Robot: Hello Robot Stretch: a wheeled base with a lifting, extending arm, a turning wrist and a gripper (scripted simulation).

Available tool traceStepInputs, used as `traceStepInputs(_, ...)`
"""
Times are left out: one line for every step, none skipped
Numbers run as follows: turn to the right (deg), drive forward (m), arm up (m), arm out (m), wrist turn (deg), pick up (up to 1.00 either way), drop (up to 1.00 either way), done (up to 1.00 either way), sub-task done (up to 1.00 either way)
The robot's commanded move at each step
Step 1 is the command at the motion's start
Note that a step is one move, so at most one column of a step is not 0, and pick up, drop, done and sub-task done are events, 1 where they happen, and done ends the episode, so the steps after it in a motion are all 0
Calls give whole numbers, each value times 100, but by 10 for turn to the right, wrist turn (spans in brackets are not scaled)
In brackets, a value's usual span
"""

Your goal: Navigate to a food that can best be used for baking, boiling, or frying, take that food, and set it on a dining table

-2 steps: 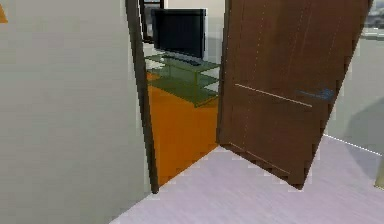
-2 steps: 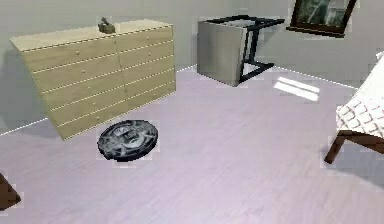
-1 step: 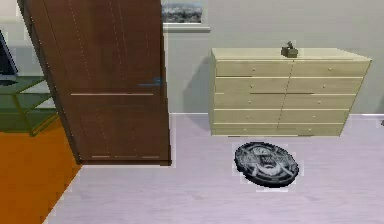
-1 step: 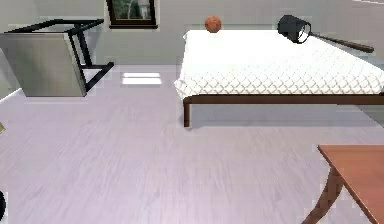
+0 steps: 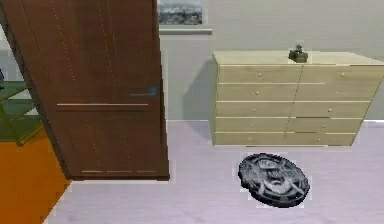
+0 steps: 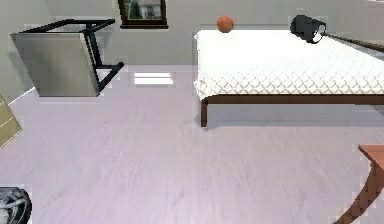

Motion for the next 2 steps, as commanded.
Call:
traceStepInputs(-450,0,0,0,0,0,0,0,0)
traceStepInputs(0,80,0,0,0,0,0,0,0)
